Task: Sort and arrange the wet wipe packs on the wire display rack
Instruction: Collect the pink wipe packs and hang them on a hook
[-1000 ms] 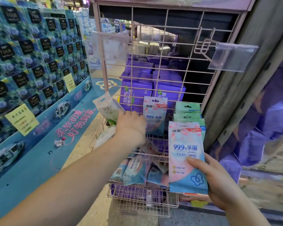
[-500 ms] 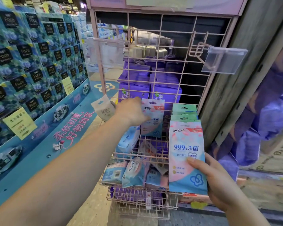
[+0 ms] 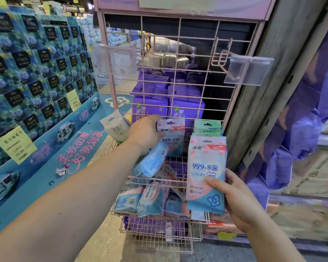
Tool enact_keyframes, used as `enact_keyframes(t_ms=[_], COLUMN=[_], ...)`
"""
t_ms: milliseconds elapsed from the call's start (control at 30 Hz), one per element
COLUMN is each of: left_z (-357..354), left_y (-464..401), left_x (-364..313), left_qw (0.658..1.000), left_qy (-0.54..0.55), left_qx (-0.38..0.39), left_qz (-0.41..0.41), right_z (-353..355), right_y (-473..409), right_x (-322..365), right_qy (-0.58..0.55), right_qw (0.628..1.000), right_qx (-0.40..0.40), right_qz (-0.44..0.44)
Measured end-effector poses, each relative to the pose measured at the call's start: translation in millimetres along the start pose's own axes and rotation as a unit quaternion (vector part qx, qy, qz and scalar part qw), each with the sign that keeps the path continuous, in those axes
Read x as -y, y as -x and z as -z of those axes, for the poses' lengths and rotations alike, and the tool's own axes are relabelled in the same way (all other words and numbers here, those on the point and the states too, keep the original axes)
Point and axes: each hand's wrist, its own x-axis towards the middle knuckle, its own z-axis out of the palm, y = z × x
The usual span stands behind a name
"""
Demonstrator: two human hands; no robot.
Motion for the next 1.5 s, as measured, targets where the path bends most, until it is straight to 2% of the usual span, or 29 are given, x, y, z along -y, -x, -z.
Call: enact_keyframes(t_ms=[133,300,467,600,700,767,833,900,1033,1100,1200,1267,1333,1400,1500], left_z=[10.6,0.8,25.8,20.7,18.3,21.2,25.7,33.5,54.4,63.4,71.6,63.6,35.5,-3.3,-52.5], left_y=[17.8,59.2,40.0,45.8,48.4,48.6,47.5,46.9,63.5,89.7,143.6,176.3,200.9,214.8,208.1], left_x=[-13.5,-20.8,9.3,10.6,10.4,15.9,25.5,32.4,30.4,26.1,26.4,33.6,46.6,59.4,59.7], left_qw=[0.982,0.919,0.898,0.866,0.864,0.896,0.945,0.978,0.997,0.994,0.98,0.956,0.929,0.905,0.864], left_qy=[-0.169,-0.373,-0.409,-0.472,-0.477,-0.415,-0.3,-0.183,-0.031,0.018,0.108,0.195,0.247,0.287,0.343], left_qx=[0.049,0.12,0.16,0.165,0.161,0.157,0.132,0.097,0.027,0.039,0.118,0.213,0.274,0.278,0.231], left_qz=[0.072,-0.034,0.009,-0.011,-0.023,-0.021,-0.017,-0.015,-0.065,-0.104,-0.117,-0.056,0.03,0.145,0.288], right_z=[-4.5,-3.9,-6.2,-9.8,-8.1,-4.9,-2.1,-0.3,2.6,5.0,13.1,18.6,24.7,30.2,37.3], right_y=[-1.6,-3.3,-6.5,-8.3,-7.4,-6.5,-5.7,-5.9,-8.0,-8.4,-5.6,0.1,7.4,14.1,22.8], right_x=[-4.2,-5.7,-6.5,-7.3,-6.4,-5.1,-4.1,-4.3,-2.1,-0.2,2.8,3.7,1.9,-0.4,-3.6], right_qy=[0.0,-0.002,-0.01,-0.018,-0.016,-0.023,-0.029,-0.033,-0.004,0.012,0.006,-0.008,0.0,-0.013,-0.023], right_qw=[1.0,1.0,1.0,0.999,0.999,0.999,0.999,0.999,1.0,1.0,0.999,0.999,0.998,0.997,0.998], right_qx=[0.01,0.012,0.022,0.031,0.029,0.031,0.026,0.021,0.014,0.01,0.027,0.048,0.057,0.07,0.058], right_qz=[-0.009,-0.009,-0.006,-0.008,-0.006,-0.003,-0.003,-0.002,0.009,0.018,0.02,0.019,0.015,0.01,0.003])
